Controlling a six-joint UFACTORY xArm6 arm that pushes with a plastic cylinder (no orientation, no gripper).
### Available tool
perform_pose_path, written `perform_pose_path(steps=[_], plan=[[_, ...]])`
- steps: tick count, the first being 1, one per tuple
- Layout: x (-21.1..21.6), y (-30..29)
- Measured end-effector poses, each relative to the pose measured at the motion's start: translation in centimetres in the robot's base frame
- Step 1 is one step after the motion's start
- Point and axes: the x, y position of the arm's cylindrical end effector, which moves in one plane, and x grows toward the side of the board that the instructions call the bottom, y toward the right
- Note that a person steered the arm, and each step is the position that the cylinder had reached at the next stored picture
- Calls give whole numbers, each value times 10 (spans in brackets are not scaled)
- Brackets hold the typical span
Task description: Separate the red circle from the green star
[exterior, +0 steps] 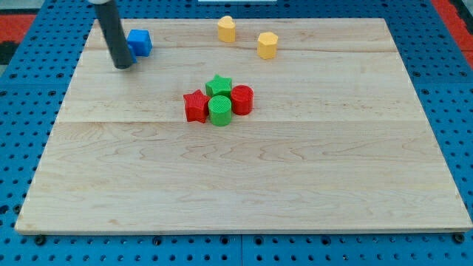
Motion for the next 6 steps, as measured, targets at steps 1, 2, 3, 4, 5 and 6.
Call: perform_pose_path(steps=[1, 2, 3, 4, 5, 6], plan=[[-1, 129], [50, 179], [74, 269], [89, 260], [148, 307], [154, 271]])
